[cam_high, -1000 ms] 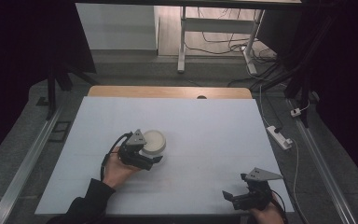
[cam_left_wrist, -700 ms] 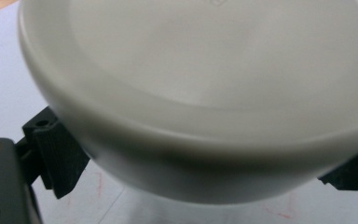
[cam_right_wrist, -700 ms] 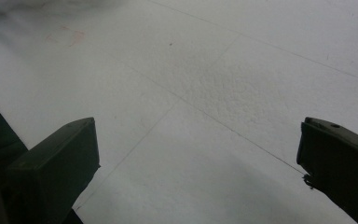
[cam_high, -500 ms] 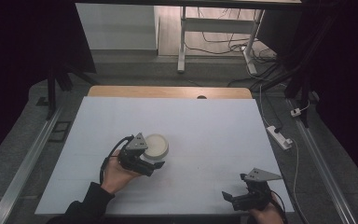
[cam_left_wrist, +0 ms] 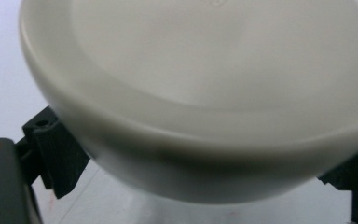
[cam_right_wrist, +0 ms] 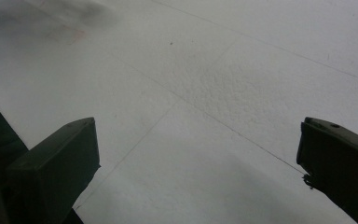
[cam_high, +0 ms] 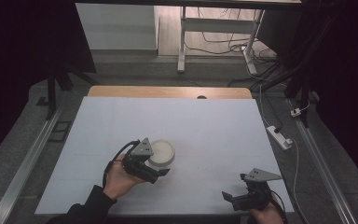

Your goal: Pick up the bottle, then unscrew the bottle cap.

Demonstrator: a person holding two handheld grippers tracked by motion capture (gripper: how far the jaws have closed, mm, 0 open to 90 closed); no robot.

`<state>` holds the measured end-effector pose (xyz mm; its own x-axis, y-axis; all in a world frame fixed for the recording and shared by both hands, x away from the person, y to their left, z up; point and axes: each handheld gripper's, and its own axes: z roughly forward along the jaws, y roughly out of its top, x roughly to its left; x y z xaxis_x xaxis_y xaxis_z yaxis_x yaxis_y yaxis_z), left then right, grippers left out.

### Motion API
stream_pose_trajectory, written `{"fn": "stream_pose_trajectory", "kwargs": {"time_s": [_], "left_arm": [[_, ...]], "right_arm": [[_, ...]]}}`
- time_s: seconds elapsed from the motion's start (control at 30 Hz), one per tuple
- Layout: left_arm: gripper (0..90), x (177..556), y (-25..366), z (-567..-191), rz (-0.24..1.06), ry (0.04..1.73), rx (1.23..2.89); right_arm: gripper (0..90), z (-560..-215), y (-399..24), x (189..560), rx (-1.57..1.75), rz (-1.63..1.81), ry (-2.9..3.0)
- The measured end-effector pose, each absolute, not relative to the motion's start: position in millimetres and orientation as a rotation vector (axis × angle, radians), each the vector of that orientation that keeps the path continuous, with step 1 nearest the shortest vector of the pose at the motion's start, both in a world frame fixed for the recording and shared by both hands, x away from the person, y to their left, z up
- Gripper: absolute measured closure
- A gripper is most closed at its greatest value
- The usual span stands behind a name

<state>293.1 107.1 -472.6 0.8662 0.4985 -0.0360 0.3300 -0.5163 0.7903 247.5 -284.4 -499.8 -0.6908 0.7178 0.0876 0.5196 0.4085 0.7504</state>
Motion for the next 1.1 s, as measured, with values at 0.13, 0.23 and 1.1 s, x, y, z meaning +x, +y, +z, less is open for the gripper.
{"fn": "stream_pose_trajectory", "kwargs": {"time_s": [0.13, 0.23, 1.1], "left_arm": [[7.5, 291, 105, -472, 0.235, 0.585, 2.160], [7.5, 290, 103, -471, 0.229, 0.582, 2.160], [7.5, 289, 98, -473, 0.219, 0.566, 2.172]], "right_arm": [[0.0, -500, -284, 248, 1.088, 1.151, 2.419], [0.0, -500, -284, 247, 1.087, 1.148, 2.418], [0.0, -485, -260, 245, 1.007, 1.250, 2.474]]}}
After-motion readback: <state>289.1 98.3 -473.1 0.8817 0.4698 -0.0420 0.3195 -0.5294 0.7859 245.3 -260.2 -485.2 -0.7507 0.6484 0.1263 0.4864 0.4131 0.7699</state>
